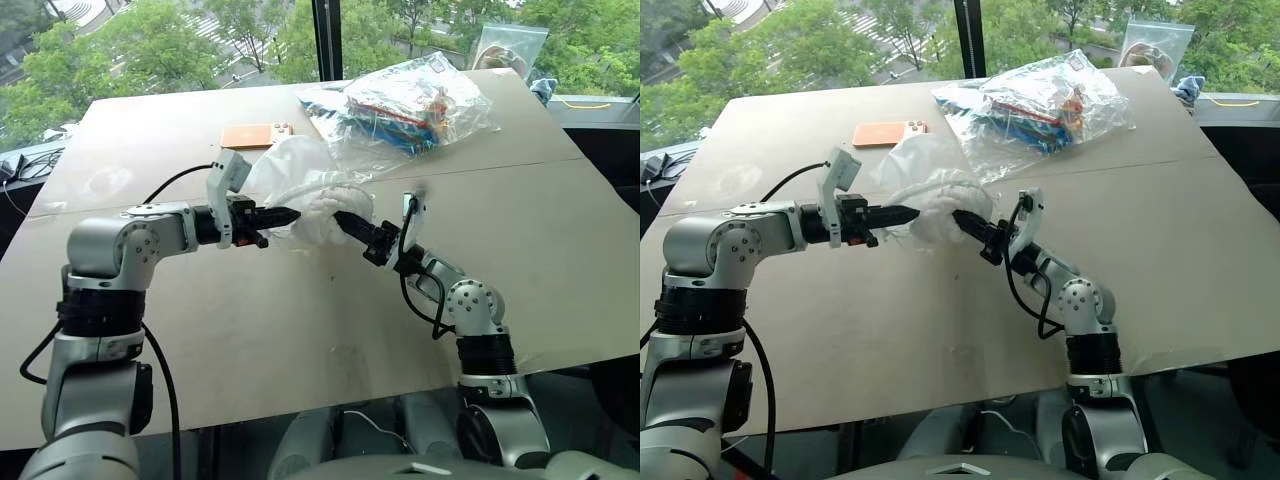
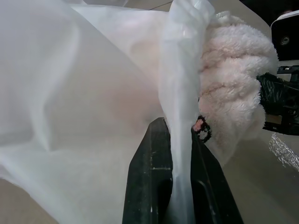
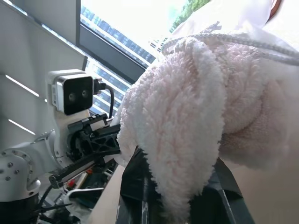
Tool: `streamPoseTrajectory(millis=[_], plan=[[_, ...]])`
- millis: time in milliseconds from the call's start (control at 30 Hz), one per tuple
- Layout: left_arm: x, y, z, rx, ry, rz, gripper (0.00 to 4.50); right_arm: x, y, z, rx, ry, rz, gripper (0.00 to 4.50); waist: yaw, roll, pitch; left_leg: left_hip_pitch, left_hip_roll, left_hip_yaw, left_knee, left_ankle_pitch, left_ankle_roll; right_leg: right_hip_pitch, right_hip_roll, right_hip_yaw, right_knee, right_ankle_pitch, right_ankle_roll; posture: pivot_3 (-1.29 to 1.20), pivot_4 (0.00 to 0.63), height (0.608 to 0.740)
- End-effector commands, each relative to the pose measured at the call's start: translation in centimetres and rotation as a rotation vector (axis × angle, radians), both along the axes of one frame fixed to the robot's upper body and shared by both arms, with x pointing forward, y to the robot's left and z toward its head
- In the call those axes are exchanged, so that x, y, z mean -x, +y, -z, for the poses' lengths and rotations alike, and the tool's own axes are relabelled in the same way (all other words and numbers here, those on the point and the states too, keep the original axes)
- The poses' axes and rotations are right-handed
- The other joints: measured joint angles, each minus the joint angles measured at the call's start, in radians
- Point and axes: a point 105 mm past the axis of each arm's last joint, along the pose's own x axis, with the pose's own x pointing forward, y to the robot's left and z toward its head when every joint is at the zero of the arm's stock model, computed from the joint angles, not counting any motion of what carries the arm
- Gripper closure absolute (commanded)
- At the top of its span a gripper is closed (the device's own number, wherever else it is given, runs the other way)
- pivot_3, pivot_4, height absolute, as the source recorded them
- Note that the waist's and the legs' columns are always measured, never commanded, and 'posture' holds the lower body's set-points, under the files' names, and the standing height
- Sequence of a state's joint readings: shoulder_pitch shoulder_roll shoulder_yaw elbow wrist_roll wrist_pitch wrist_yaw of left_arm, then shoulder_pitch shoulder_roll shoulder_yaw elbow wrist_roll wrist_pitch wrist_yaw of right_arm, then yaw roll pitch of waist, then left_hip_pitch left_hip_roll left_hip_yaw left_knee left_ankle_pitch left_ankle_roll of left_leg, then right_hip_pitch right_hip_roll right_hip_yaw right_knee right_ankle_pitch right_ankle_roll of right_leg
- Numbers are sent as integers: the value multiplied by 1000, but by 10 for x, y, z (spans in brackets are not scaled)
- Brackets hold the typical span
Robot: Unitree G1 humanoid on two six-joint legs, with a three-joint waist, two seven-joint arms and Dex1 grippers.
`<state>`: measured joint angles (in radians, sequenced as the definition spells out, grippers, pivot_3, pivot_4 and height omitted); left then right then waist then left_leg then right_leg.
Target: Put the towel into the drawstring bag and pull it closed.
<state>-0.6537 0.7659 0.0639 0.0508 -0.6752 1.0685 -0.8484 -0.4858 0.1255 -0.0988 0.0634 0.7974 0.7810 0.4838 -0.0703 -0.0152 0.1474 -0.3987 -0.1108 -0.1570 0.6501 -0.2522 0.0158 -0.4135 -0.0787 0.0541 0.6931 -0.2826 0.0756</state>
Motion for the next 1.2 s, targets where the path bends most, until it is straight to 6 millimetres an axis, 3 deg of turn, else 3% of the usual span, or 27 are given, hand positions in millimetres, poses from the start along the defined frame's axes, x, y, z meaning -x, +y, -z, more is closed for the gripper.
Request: streamPoseTrajectory(millis=[33,200,367,500,600,700,933,1067,1200], plan=[[2,0,-14,-27,-58,23,4500,-4,2,-21,-44,-51,4,4465,1,0,0,0,0,0,0,0,0,0,0,0,0,0,0,0,150,740],[32,-25,-21,50,88,182,4500,-15,20,-17,33,-63,35,4465,0,0,0,0,0,0,0,0,0,-1,0,0,0,0,0,0,150,740],[52,-26,-13,-26,103,242,4500,-26,25,-21,11,-49,83,4465,-6,0,0,0,0,1,0,0,0,-1,0,1,1,0,0,0,150,740],[50,-30,-13,-32,77,229,4500,-23,31,-26,-3,-72,53,4465,0,1,0,0,0,1,0,0,0,-1,0,0,0,0,0,0,150,740],[52,-44,-18,22,73,250,4500,-2,52,-19,87,-161,-80,4465,1,0,0,0,0,1,0,0,0,-1,0,0,0,0,0,0,150,740],[53,-50,-19,77,99,242,4500,14,63,-24,45,-231,-184,4465,-4,0,0,0,0,1,0,0,0,0,0,0,0,0,0,0,150,740],[52,-53,-10,60,99,208,4500,17,70,-30,26,-301,-211,4465,0,0,0,0,1,1,1,0,0,0,0,0,0,0,0,0,150,740],[33,-44,-15,85,49,91,4500,41,78,-17,81,-333,-363,4465,1,0,0,0,1,1,1,0,0,0,0,0,0,0,0,0,150,740],[25,-35,-27,149,35,31,4500,39,78,-2,138,-297,-349,4465,-6,0,0,0,1,1,1,0,0,0,0,0,0,0,0,0,150,740]])
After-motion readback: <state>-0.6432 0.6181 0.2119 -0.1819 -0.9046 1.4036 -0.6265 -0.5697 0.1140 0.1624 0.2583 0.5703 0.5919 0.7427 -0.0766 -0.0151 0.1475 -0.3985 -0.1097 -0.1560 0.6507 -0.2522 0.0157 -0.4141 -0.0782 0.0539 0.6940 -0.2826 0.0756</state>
